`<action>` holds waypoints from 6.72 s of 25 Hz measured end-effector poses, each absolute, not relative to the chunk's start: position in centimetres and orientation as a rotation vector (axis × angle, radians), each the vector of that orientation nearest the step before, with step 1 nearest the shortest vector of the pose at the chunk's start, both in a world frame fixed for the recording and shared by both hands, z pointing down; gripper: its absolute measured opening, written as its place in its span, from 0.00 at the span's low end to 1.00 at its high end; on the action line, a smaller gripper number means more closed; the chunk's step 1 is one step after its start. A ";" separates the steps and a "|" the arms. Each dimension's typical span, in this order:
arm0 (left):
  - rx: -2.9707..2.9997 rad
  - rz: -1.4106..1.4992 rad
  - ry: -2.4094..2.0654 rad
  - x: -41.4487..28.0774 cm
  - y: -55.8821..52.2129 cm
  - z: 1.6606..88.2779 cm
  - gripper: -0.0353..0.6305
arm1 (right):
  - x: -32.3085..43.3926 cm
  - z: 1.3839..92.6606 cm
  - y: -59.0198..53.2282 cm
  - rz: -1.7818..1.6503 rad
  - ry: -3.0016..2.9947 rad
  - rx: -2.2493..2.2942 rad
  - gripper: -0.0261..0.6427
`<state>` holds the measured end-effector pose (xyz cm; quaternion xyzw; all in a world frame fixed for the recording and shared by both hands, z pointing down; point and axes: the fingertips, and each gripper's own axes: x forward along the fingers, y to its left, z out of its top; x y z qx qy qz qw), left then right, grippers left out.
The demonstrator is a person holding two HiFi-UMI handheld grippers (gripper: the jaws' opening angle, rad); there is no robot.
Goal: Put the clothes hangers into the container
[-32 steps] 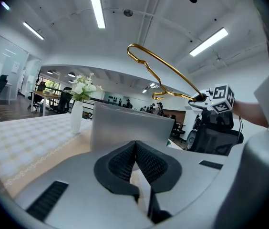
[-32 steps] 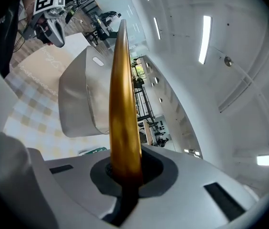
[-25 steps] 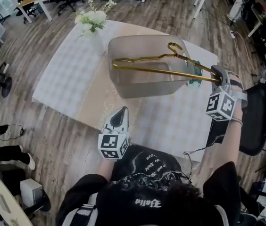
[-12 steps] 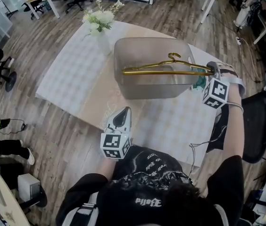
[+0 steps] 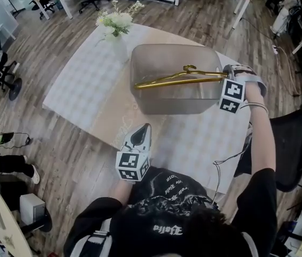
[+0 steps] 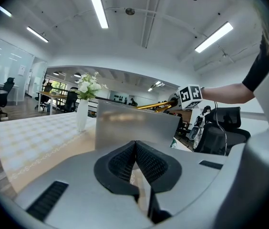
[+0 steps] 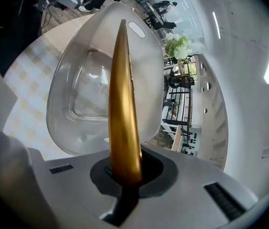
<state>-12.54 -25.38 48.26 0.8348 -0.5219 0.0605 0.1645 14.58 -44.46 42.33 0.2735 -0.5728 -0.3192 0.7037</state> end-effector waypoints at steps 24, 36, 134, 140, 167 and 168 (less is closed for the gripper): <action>2.290 0.213 -1.521 -13.7 -25.7 50.3 0.08 | 11.3 46.5 -49.4 -0.733 -1.112 0.313 0.06; 2.253 0.221 -1.559 -15.0 -26.6 50.7 0.08 | 10.7 49.5 -50.0 -0.614 -1.123 0.228 0.08; 2.533 0.235 -1.206 -1.7 -21.0 49.8 0.08 | 12.0 51.4 -20.5 0.193 -2.294 1.506 0.25; 2.523 0.218 -1.207 -2.0 -21.2 49.9 0.08 | 12.8 49.8 -21.1 0.267 -2.355 1.616 0.06; 2.568 0.183 -1.218 -2.6 -21.4 47.8 0.08 | 10.7 48.9 -21.1 0.337 -2.454 1.541 0.05; 2.568 0.179 -1.220 -2.6 -21.5 47.6 0.08 | 10.6 48.9 -21.2 0.333 -2.452 1.541 0.05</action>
